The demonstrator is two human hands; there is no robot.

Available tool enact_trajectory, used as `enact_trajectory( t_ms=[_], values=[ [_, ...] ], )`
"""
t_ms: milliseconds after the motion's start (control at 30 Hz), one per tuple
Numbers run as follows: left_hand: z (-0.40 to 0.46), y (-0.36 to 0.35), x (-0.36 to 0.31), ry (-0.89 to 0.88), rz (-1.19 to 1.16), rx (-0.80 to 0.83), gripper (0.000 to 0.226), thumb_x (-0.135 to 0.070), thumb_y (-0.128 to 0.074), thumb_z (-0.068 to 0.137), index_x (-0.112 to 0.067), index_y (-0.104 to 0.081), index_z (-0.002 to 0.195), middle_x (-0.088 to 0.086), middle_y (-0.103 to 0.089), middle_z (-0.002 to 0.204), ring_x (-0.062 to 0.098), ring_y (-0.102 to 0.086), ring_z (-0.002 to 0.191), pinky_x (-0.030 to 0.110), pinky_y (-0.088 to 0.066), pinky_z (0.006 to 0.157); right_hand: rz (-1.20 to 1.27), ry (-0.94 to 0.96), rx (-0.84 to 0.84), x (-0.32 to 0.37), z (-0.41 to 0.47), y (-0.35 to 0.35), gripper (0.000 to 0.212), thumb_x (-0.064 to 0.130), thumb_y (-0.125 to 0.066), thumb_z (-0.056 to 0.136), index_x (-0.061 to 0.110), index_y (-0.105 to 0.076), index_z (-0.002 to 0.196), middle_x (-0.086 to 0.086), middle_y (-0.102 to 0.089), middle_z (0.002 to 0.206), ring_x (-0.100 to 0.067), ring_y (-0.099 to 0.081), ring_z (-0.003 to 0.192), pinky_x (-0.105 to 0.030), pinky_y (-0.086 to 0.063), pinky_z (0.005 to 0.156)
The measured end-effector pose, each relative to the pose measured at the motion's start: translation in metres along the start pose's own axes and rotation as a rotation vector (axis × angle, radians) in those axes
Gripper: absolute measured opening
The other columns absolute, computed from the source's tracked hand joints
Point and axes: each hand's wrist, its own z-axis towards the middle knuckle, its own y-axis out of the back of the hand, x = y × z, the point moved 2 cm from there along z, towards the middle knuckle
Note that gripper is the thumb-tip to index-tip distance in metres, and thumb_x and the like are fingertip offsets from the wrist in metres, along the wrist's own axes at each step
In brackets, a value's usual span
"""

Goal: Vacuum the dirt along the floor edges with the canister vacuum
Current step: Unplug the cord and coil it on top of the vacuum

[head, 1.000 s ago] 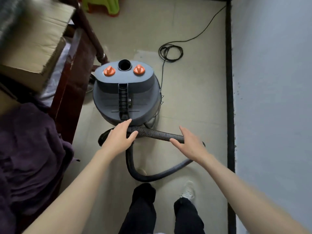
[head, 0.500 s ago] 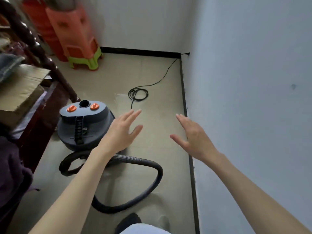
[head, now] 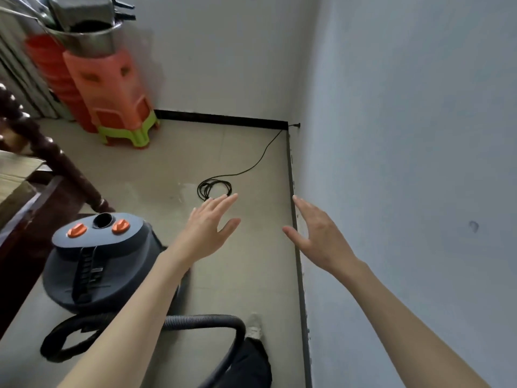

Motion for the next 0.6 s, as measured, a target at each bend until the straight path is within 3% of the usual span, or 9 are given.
enact_trajectory(
  t_ms=[167,333,600],
  values=[
    [0.108,0.009,0.015,0.011,-0.051,-0.101,0.054,-0.035,-0.046,0.099,-0.022,-0.03,0.15,0.001,-0.034,0.153,0.015,-0.024,0.143,0.035,-0.018,0.117,-0.045,0.037,0.019,-0.019,0.122,0.019,0.068,0.038,-0.051,0.1,0.017,-0.019,0.156,-0.005,-0.027,0.161,-0.018,-0.023,0.148,-0.036,-0.017,0.12],
    [0.185,0.033,0.029,0.061,-0.054,-0.106,0.053,-0.034,-0.046,0.099,-0.022,-0.031,0.149,0.0,-0.038,0.15,0.017,-0.028,0.141,0.047,-0.024,0.114,-0.052,0.058,0.06,-0.026,0.225,0.041,0.066,0.037,-0.049,0.101,0.018,-0.017,0.156,-0.004,-0.026,0.161,-0.018,-0.024,0.147,-0.04,-0.019,0.12],
    [0.333,0.043,0.047,0.126,-0.034,-0.036,0.053,-0.036,-0.044,0.099,-0.024,-0.03,0.149,0.001,-0.036,0.152,0.019,-0.026,0.143,0.045,-0.023,0.115,-0.112,0.003,0.158,-0.088,0.379,0.047,0.066,0.039,-0.044,0.103,0.018,-0.014,0.157,-0.005,-0.022,0.162,-0.017,-0.019,0.149,-0.04,-0.014,0.121]
  ],
)
